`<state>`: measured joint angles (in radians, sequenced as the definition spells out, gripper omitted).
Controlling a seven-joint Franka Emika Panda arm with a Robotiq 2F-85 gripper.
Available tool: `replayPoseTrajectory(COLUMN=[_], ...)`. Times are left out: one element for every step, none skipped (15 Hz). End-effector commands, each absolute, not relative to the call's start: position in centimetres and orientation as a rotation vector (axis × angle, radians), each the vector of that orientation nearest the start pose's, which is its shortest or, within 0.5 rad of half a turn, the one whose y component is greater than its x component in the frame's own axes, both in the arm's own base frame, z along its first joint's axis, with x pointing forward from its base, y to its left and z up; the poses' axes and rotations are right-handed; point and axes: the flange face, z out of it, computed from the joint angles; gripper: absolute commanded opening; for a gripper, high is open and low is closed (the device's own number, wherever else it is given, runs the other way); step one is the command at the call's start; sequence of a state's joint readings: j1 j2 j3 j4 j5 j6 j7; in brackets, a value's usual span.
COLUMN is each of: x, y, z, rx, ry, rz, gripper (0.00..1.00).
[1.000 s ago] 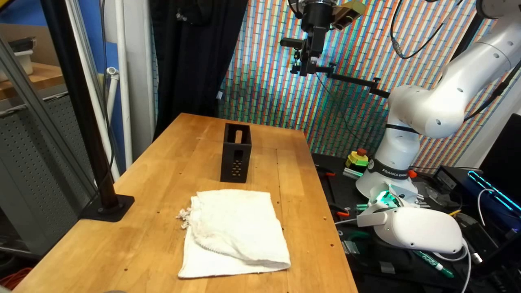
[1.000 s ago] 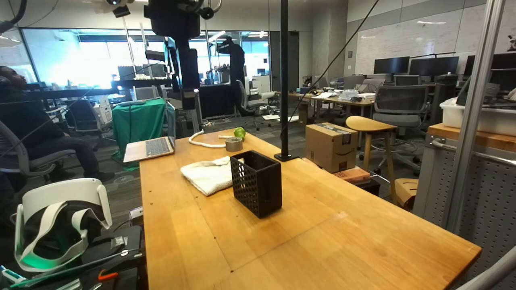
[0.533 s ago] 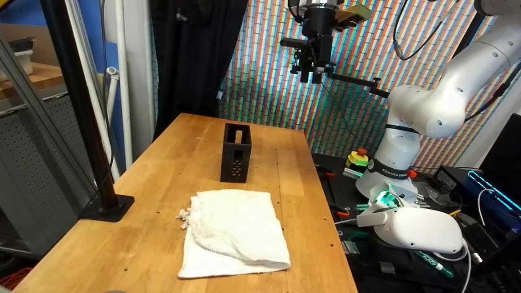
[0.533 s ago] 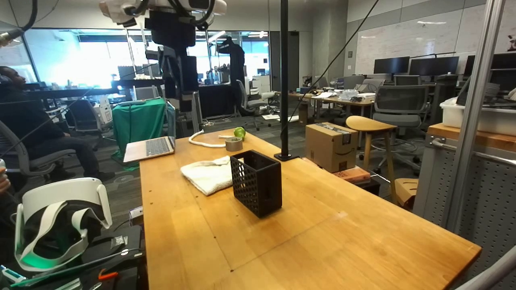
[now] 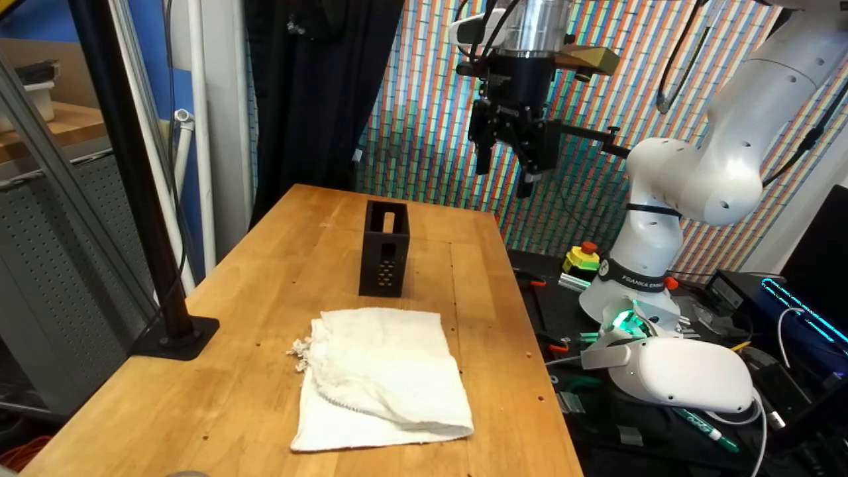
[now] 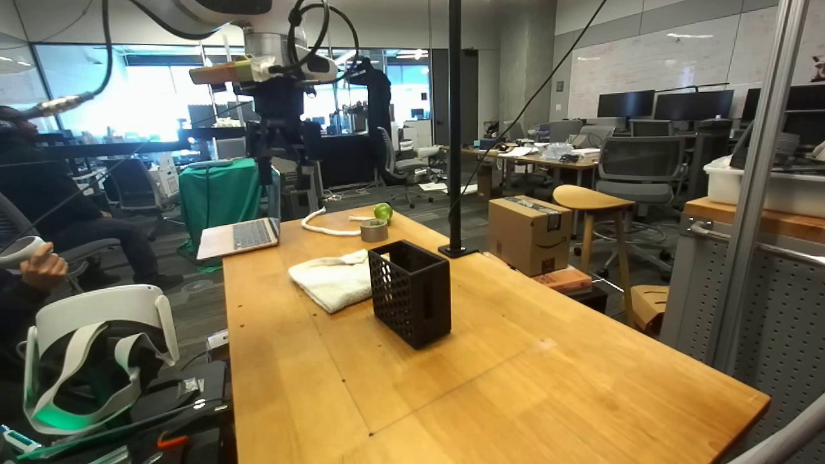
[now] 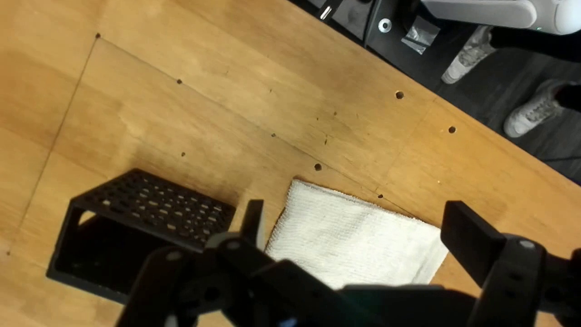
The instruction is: Put the towel inside the black cutlery holder
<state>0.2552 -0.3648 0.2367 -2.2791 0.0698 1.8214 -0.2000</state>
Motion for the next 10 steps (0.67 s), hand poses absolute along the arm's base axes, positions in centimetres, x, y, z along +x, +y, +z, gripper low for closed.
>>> replayPoseTrajectory(x=[39.8,40.3,40.7,41.3,41.7,42.2,42.6,43.0,43.2,43.4], y=[26.4,27.6,28.6,29.5,30.5,31.4,32.2,32.9,33.4,33.7], z=[48.8,48.7,48.7,48.6,48.5,48.3,48.0,47.7,47.4,46.9], rx=[-2.983,-2.975,-2.960,-2.934,-2.899,-2.853,-2.800,-2.744,-2.692,-2.654], ry=[-1.311,-1.390,-1.469,-1.541,-1.611,-1.669,-1.717,-1.760,-1.795,-1.822], rz=[0.087,0.057,0.017,-0.029,-0.081,-0.136,-0.185,-0.236,-0.278,-0.295], gripper=[1.00,1.00,1.00,1.00,1.00,1.00,1.00,1.00,1.00,1.00])
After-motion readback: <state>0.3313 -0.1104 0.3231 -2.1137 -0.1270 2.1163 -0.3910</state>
